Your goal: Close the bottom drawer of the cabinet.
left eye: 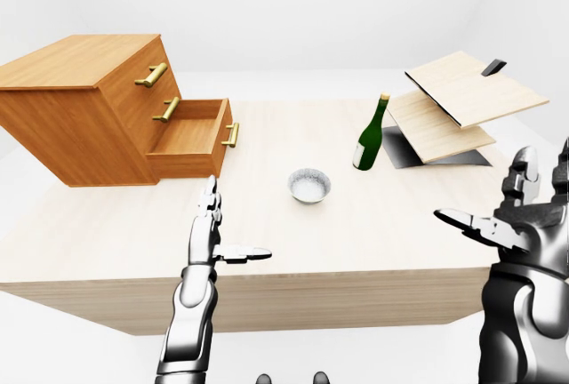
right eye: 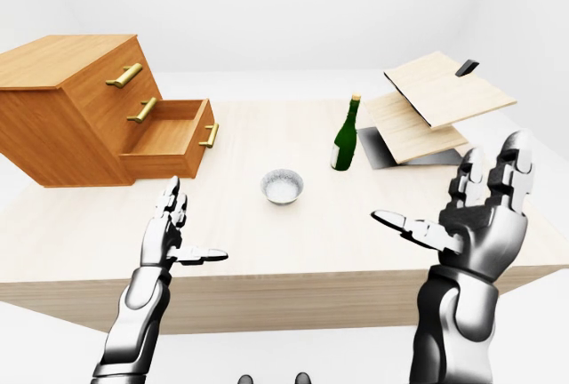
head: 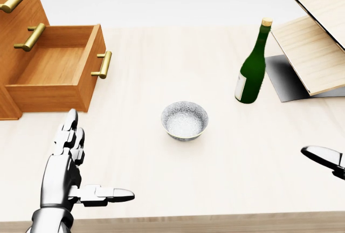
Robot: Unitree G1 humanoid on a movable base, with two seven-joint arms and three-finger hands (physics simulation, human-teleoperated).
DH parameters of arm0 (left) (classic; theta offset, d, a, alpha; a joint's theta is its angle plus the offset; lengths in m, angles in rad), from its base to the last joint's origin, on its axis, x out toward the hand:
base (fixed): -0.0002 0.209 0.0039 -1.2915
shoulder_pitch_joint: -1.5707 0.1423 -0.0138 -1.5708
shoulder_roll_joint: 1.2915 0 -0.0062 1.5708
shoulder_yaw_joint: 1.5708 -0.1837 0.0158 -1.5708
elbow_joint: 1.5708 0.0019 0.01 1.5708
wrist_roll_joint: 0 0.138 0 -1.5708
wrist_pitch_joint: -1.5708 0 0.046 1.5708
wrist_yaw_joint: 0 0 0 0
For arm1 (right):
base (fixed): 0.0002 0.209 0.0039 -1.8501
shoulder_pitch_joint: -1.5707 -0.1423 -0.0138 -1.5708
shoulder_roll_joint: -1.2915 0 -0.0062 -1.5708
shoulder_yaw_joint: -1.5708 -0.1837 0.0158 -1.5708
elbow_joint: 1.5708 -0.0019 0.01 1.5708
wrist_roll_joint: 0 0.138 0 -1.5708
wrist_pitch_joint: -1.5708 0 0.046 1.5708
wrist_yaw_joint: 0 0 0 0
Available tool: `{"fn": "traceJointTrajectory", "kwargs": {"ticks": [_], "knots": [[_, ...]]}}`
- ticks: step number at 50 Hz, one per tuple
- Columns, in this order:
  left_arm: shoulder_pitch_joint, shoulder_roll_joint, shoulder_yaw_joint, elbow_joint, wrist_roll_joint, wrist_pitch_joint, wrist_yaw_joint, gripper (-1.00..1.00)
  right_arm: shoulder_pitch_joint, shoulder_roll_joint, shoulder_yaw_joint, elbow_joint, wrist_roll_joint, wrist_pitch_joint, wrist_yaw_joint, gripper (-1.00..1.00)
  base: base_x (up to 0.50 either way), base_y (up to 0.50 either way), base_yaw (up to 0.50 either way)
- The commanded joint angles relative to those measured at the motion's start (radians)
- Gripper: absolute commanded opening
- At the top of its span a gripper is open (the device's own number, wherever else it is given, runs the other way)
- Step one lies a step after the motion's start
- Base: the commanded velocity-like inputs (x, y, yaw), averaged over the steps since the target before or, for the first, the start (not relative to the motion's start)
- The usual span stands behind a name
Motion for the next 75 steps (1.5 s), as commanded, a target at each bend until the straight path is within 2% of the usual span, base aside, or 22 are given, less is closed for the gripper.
{"fn": "traceJointTrajectory", "kwargs": {"ticks": [1, 8, 10, 17, 28, 31, 45, 50, 55, 61, 65, 69, 75], "knots": [[-0.003, 0.000, 0.001, 0.011, 0.000, -0.006, 0.001, 1.00, 0.011, -0.007, -0.065, -0.055, 0.060, 0.000, -0.021, 1.00, 0.00, 0.00, 0.00], [-0.002, 0.000, 0.000, 0.017, 0.001, -0.012, 0.002, 1.00, 0.015, -0.007, -0.052, -0.059, 0.055, 0.000, -0.013, 1.00, 0.00, 0.00, 0.00], [-0.006, -0.002, -0.003, 0.041, 0.003, -0.028, 0.002, 1.00, 0.016, -0.007, -0.051, -0.056, 0.048, 0.000, -0.007, 1.00, 0.00, 0.00, 0.00], [0.000, -0.002, -0.005, 0.023, 0.001, -0.015, 0.002, 1.00, 0.015, -0.006, -0.048, -0.055, 0.045, 0.000, 0.002, 1.00, 0.22, 0.00, 0.00], [0.004, -0.003, -0.007, 0.018, 0.001, -0.014, 0.002, 1.00, 0.014, -0.006, -0.051, -0.065, 0.049, 0.000, 0.005, 1.00, 0.23, 0.00, 0.00], [-0.002, -0.002, -0.004, 0.029, 0.000, -0.020, 0.003, 1.00, 0.014, -0.006, -0.053, -0.067, 0.050, 0.000, 0.006, 1.00, 0.23, 0.00, 0.00], [0.000, -0.002, -0.004, 0.023, -0.001, -0.018, 0.005, 1.00, 0.016, -0.003, -0.046, -0.056, 0.044, 0.000, 0.017, 1.00, 0.23, 0.00, 0.00], [-0.003, -0.002, -0.004, 0.032, 0.001, -0.024, 0.006, 1.00, 0.015, -0.003, -0.041, -0.052, 0.039, 0.000, 0.019, 1.00, 0.23, 0.00, 0.00], [-0.004, -0.001, -0.003, 0.023, 0.000, -0.016, 0.005, 1.00, 0.014, -0.005, -0.041, -0.058, 0.040, 0.000, 0.017, 1.00, 0.23, 0.00, 0.00], [-0.006, -0.001, -0.003, 0.030, 0.002, -0.020, 0.006, 1.00, 0.013, -0.004, -0.039, -0.055, 0.037, 0.000, 0.019, 1.00, 0.23, 0.00, 0.00], [-0.007, -0.001, -0.002, 0.025, 0.000, -0.015, 0.005, 1.00, 0.013, -0.005, -0.041, -0.053, 0.039, 0.000, 0.020, 1.00, 0.23, 0.00, 0.00], [-0.013, 0.000, 0.000, 0.051, -0.001, -0.031, 0.006, 1.00, 0.017, -0.002, -0.038, -0.048, 0.042, 0.000, 0.024, 1.00, 0.07, 0.00, 0.00], [-0.019, 0.003, 0.006, 0.055, -0.005, -0.027, 0.007, 1.00, 0.020, -0.001, -0.039, -0.054, 0.048, 0.000, 0.033, 1.00, 0.00, 0.00, 0.00]]}}
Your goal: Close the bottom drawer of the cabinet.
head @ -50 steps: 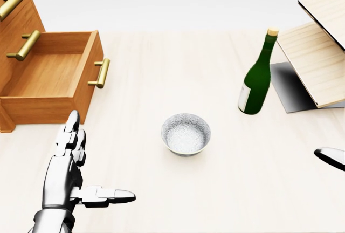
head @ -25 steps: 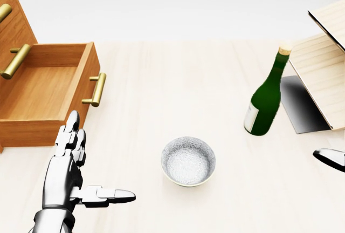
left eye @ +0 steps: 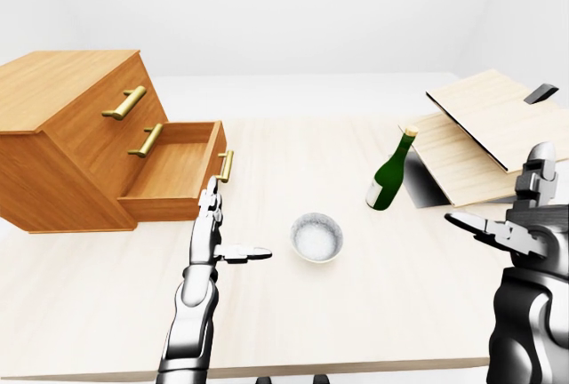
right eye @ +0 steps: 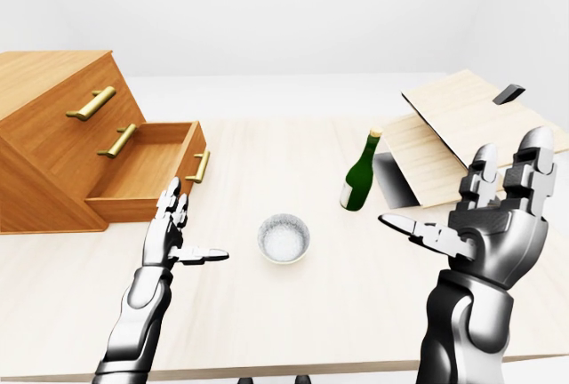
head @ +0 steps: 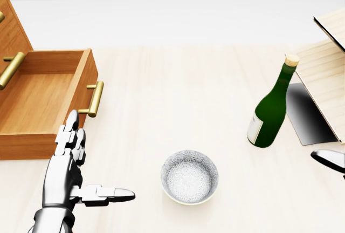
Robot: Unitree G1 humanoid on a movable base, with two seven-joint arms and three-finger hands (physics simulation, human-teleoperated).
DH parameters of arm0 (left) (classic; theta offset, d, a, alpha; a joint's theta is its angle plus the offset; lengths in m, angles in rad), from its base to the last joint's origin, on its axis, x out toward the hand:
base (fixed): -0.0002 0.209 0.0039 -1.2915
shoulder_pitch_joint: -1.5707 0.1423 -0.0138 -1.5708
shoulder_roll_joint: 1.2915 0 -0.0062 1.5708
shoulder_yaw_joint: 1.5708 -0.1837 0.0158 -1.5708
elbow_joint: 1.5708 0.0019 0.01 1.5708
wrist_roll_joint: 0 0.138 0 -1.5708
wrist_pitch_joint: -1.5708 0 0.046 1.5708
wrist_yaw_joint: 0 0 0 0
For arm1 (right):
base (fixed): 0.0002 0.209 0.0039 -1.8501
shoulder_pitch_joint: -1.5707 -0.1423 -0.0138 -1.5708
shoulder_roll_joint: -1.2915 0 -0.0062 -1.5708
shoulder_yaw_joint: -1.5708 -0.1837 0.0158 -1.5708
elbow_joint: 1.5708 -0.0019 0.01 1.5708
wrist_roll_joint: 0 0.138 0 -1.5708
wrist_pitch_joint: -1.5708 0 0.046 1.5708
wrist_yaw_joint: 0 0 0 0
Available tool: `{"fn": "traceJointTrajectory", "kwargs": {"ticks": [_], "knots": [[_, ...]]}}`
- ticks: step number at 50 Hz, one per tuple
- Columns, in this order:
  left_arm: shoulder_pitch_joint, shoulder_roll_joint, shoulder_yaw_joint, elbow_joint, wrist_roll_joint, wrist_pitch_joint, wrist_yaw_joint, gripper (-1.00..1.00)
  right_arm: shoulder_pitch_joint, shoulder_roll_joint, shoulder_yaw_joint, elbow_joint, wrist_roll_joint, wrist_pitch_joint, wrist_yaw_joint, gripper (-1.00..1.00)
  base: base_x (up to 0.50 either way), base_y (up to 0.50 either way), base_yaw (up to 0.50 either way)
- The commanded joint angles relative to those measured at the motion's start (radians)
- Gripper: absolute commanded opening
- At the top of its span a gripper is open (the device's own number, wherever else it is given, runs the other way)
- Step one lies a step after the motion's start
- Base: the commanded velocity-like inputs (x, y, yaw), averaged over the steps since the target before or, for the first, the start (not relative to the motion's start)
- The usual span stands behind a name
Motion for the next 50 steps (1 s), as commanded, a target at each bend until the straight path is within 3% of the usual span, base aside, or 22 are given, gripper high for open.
{"fn": "traceJointTrajectory", "kwargs": {"ticks": [1, 3, 8, 11, 21, 23, 29, 33, 38, 39, 41, 50], "knots": [[-0.013, 0.004, 0.009, 0.023, -0.005, -0.005, 0.001, 1.00, 0.005, 0.003, 0.001, 0.002, 0.005, 0.000, 0.013, 1.00, 0.00, 0.00, 0.00], [-0.038, 0.009, 0.018, 0.055, -0.008, -0.009, 0.006, 1.00, 0.005, 0.003, 0.000, 0.001, 0.007, 0.000, 0.014, 1.00, 0.00, 0.00, 0.00], [-0.093, 0.015, 0.022, 0.074, -0.017, 0.022, 0.015, 1.00, 0.008, 0.002, -0.001, -0.025, 0.011, 0.000, 0.012, 1.00, 0.00, 0.00, 0.00], [-0.146, 0.025, 0.032, 0.160, -0.010, -0.007, 0.031, 1.00, 0.007, 0.005, 0.001, -0.019, 0.006, 0.000, 0.016, 1.00, 0.00, 0.00, 0.00], [-0.243, 0.039, 0.041, 0.279, -0.028, -0.014, 0.049, 1.00, 0.010, 0.010, 0.015, -0.018, -0.003, 0.000, 0.022, 1.00, 0.00, 0.00, 0.00], [-0.289, 0.047, 0.045, 0.345, -0.030, -0.031, 0.056, 1.00, 0.012, 0.009, 0.009, -0.021, 0.001, 0.000, 0.023, 1.00, 0.00, 0.00, 0.00], [-0.367, 0.064, 0.051, 0.381, -0.055, 0.012, 0.051, 1.00, 0.011, 0.012, 0.019, -0.011, -0.008, 0.000, 0.025, 1.00, 0.00, 0.00, 0.00], [-0.461, 0.082, 0.057, 0.484, -0.052, -0.002, 0.063, 1.00, 0.010, 0.010, 0.016, -0.012, -0.006, 0.000, 0.027, 1.00, 0.00, 0.00, 0.00], [-0.516, 0.090, 0.058, 0.596, -0.056, -0.049, 0.063, 1.00, 0.010, 0.011, 0.020, -0.014, -0.009, 0.000, 0.028, 1.00, 0.00, 0.00, 0.00], [-0.595, 0.103, 0.071, 0.806, -0.052, -0.057, 0.067, 1.00, 0.006, 0.009, 0.020, -0.009, -0.009, 0.000, 0.028, 1.00, 0.00, 0.00, 0.00], [-0.640, 0.114, 0.074, 0.930, -0.054, -0.057, 0.071, 1.00, 0.005, 0.009, 0.024, -0.006, -0.013, 0.000, 0.029, 1.00, 0.00, 0.00, 0.00], [-0.701, 0.130, 0.075, 1.112, -0.057, -0.057, 0.075, 1.00, 0.005, 0.009, 0.027, -0.004, -0.016, 0.000, 0.030, 1.00, 0.00, 0.00, 0.00]]}}
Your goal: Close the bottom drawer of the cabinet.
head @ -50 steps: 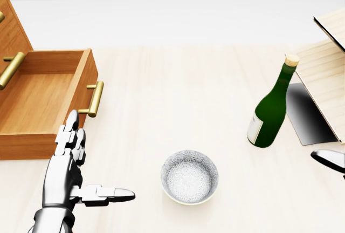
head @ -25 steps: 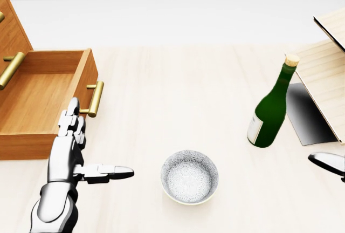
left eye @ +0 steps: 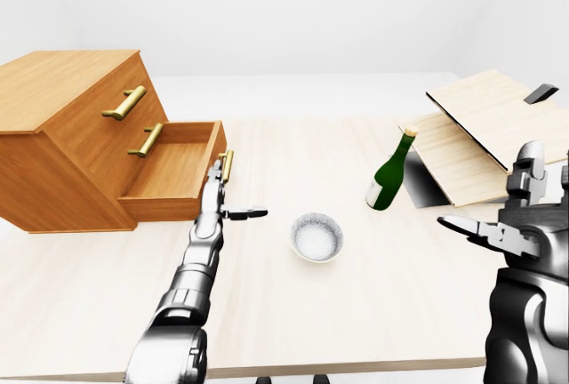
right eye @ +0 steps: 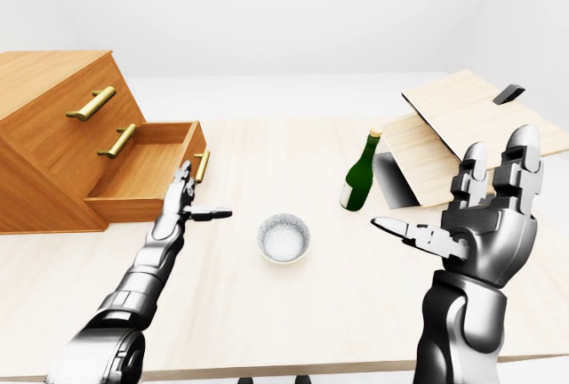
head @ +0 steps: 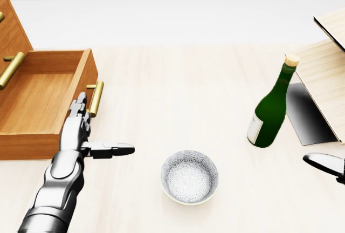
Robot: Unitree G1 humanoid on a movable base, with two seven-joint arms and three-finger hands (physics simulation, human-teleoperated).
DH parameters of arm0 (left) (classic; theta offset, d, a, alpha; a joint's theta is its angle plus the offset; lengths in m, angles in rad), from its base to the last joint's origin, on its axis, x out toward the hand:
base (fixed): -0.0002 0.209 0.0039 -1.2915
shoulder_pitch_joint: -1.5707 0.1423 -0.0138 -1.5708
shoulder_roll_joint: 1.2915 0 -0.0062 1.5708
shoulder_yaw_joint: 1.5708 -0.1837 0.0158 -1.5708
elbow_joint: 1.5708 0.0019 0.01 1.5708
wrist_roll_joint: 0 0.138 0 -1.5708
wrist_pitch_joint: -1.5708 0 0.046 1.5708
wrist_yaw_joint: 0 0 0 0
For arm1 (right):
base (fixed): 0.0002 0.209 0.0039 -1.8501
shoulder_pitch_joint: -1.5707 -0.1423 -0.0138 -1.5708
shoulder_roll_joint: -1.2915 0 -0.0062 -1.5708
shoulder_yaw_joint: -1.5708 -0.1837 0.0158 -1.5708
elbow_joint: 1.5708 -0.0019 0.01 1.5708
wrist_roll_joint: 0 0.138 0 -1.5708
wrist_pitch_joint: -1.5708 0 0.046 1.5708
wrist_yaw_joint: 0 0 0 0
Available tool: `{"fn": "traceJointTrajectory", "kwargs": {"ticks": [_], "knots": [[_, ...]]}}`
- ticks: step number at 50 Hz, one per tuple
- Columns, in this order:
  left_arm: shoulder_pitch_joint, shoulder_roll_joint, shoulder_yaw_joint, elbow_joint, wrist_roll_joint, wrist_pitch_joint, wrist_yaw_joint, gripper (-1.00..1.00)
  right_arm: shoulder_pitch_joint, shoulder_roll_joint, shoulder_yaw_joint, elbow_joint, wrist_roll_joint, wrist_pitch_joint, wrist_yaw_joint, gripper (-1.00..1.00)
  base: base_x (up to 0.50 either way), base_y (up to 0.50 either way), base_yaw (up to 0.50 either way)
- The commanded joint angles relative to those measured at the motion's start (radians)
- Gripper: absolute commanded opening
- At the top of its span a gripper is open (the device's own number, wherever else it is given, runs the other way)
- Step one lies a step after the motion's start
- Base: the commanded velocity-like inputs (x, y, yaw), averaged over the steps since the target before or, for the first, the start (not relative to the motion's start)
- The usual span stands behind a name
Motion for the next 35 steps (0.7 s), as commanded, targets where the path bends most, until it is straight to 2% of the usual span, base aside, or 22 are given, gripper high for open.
{"fn": "traceJointTrajectory", "kwargs": {"ticks": [1, 10, 26, 27, 35], "knots": [[-0.131, 0.028, 0.011, 0.303, -0.005, 0.000, 0.008, 1.00, -0.003, -0.001, 0.005, 0.005, -0.005, 0.000, 0.002, 1.00, 0.00, 0.00, 0.00], [-0.156, 0.035, 0.023, 0.406, 0.007, 0.000, 0.021, 1.00, -0.002, 0.000, 0.008, 0.021, -0.008, 0.000, 0.009, 1.00, 0.00, 0.00, 0.00], [-0.160, 0.070, 0.051, 0.404, -0.040, 0.000, 0.015, 1.00, 0.001, 0.002, 0.016, 0.031, -0.015, 0.000, 0.015, 1.00, 0.00, 0.00, 0.00], [-0.174, 0.119, 0.110, 0.402, -0.101, 0.000, 0.042, 1.00, 0.004, 0.003, 0.018, 0.041, -0.019, 0.000, 0.022, 1.00, 0.00, 0.00, 0.00], [-0.186, 0.151, 0.106, 0.409, -0.155, 0.000, 0.072, 1.00, 0.002, 0.002, 0.020, 0.036, -0.019, 0.000, 0.018, 1.00, 0.00, 0.00, 0.00]]}}
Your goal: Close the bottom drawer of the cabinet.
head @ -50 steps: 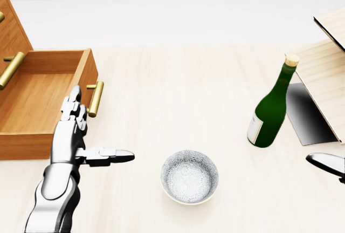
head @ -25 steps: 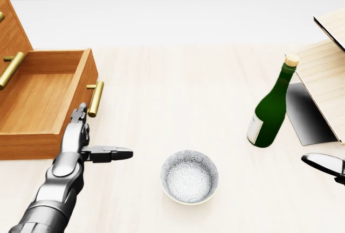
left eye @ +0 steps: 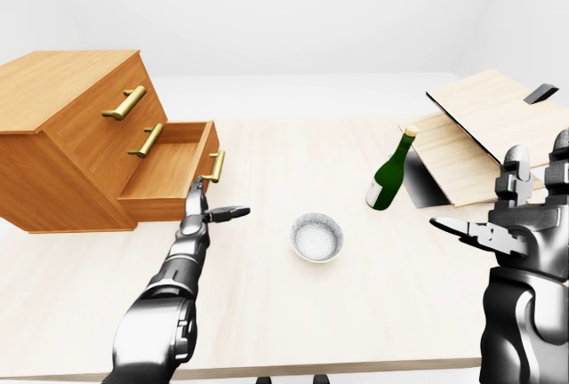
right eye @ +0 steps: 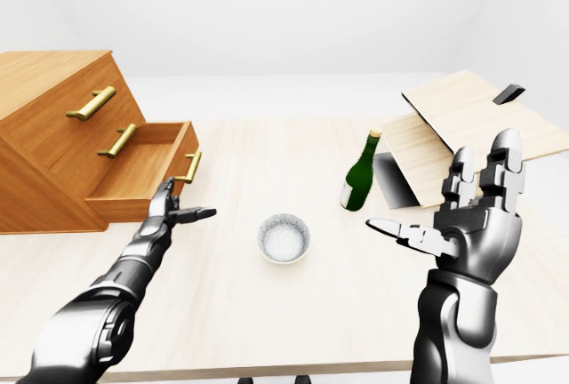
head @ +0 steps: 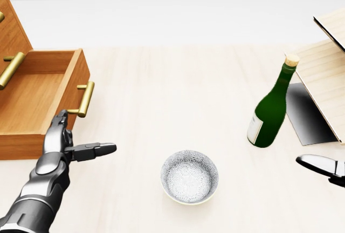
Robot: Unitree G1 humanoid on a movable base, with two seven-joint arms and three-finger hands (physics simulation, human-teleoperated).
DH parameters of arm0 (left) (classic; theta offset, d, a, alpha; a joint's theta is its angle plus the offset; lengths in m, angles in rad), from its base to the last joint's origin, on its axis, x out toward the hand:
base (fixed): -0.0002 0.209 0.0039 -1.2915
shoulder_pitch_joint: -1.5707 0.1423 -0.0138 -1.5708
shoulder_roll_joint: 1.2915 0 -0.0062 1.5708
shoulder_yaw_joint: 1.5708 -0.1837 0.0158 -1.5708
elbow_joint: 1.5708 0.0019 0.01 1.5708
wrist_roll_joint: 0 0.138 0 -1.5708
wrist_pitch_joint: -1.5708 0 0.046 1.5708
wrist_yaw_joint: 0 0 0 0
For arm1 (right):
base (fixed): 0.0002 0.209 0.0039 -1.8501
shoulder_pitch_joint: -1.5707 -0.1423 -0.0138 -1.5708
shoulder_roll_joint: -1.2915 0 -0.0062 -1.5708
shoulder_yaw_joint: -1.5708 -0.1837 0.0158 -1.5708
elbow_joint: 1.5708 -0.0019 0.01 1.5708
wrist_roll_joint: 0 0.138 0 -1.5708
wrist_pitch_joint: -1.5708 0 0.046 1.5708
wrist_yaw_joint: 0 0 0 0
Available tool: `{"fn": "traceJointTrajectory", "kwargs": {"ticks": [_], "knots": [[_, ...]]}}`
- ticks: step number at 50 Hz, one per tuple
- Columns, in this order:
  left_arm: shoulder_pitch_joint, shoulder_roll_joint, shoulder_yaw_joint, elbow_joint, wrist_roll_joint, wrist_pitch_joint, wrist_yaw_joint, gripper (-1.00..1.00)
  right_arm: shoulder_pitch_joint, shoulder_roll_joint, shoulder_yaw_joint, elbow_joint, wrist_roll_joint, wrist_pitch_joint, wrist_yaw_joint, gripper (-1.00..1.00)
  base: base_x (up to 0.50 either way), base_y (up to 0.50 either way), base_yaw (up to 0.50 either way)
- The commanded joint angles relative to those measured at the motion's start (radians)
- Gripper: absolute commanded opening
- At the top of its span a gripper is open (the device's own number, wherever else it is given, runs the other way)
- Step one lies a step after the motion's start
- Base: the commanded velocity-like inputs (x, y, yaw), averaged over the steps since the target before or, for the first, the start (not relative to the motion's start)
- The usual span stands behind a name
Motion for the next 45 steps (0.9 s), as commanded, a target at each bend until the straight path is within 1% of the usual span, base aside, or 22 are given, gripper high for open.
{"fn": "traceJointTrajectory", "kwargs": {"ticks": [1, 11, 15, 16, 18, 20, 25, 26, 43, 44, 45], "knots": [[-0.023, 0.067, 0.044, 0.012, -0.069, 0.000, 0.046, 1.00, 0.000, 0.000, 0.004, -0.004, -0.003, 0.000, 0.000, 1.00, 0.00, 0.00, 0.00], [-0.029, 0.087, 0.053, 0.021, -0.099, 0.000, 0.061, 1.00, 0.002, 0.001, 0.002, 0.002, -0.003, 0.000, 0.004, 1.00, 0.00, 0.00, 0.00], [-0.030, 0.094, 0.053, 0.024, -0.099, 0.000, 0.080, 1.00, 0.002, 0.003, 0.003, 0.001, -0.004, 0.000, 0.003, 1.00, 0.00, 0.00, 0.00], [-0.030, 0.097, 0.049, 0.028, -0.086, 0.000, 0.113, 1.00, 0.003, 0.002, 0.002, -0.003, -0.002, 0.000, 0.003, 1.00, 0.00, 0.00, 0.00], [-0.027, 0.097, 0.052, 0.028, -0.086, 0.000, 0.116, 1.00, 0.002, 0.002, 0.001, -0.001, -0.001, 0.000, 0.004, 1.00, 0.00, 0.00, 0.00], [-0.025, 0.101, 0.051, 0.036, -0.077, 0.000, 0.143, 1.00, 0.004, 0.003, 0.001, -0.001, -0.001, 0.000, 0.004, 1.00, 0.00, 0.00, 0.00], [-0.021, 0.105, 0.057, 0.044, -0.071, 0.000, 0.171, 1.00, 0.005, 0.004, 0.001, 0.005, -0.002, 0.000, 0.007, 1.00, 0.00, 0.00, 0.00], [-0.020, 0.109, 0.057, 0.051, -0.066, 0.000, 0.191, 1.00, 0.005, 0.003, -0.001, 0.002, 0.000, 0.000, 0.006, 1.00, 0.00, 0.00, 0.00], [-0.005, 0.125, 0.083, 0.064, -0.093, 0.000, 0.248, 1.00, 0.004, 0.003, 0.000, 0.010, 0.002, 0.000, 0.007, 1.00, 0.00, 0.00, 0.00], [-0.004, 0.131, 0.091, 0.063, -0.100, 0.000, 0.275, 1.00, 0.004, 0.003, 0.001, 0.012, 0.002, 0.000, 0.008, 1.00, 0.00, 0.00, 0.00], [-0.003, 0.136, 0.094, 0.058, -0.107, 0.000, 0.282, 1.00, 0.005, 0.003, 0.002, 0.012, 0.002, 0.000, 0.008, 1.00, 0.00, 0.00, 0.00]]}}
